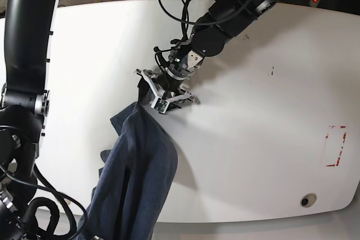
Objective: Fold the T-shirt properly
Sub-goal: 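Move the left gripper to the hanging shirt and grasp its edge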
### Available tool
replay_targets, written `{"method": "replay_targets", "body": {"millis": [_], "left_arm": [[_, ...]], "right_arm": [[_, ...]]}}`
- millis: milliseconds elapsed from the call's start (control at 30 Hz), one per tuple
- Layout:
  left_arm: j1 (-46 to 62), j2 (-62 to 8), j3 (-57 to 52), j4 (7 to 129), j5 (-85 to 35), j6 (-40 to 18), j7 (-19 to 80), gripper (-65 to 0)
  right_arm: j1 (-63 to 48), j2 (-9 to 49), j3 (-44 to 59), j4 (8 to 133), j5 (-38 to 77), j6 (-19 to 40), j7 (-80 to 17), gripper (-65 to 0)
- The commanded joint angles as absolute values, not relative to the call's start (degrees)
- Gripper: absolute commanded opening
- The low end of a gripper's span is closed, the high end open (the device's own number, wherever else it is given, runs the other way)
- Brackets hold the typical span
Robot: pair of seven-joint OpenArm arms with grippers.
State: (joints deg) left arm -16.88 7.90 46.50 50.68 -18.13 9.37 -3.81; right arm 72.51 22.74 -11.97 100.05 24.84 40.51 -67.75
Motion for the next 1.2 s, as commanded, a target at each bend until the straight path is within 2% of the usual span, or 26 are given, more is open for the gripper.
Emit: {"method": "replay_targets", "body": {"millis": [0, 267, 600, 733, 1167], "left_arm": [[-16.57, 9.0, 46.73, 54.73, -17.98, 8.84, -5.58, -27.8], [-15.69, 7.87, 49.8, 57.54, -17.98, 8.57, -5.49, -27.8], [-20.18, 9.0, 49.8, 45.32, -18.07, 8.75, -7.08, -27.8], [-21.05, 9.0, 49.8, 44.53, -18.07, 8.75, -10.51, -27.8], [-23.43, 9.0, 49.63, 44.53, -22.55, 8.84, -10.68, -27.8]], "right_arm": [[74.8, 23.08, -11.3, 100.44, 24.57, 40.0, -66.42, -65.0], [74.68, 23.6, -11.3, 100.44, 24.57, 40.0, -64.13, -65.0], [74.51, 23.87, -11.56, 100.44, 24.57, 40.0, -63.52, -65.0], [74.51, 23.69, -11.56, 100.44, 24.57, 40.0, -63.52, -65.0], [74.42, 23.43, -11.56, 100.35, 24.57, 40.0, -63.34, -65.0]]}}
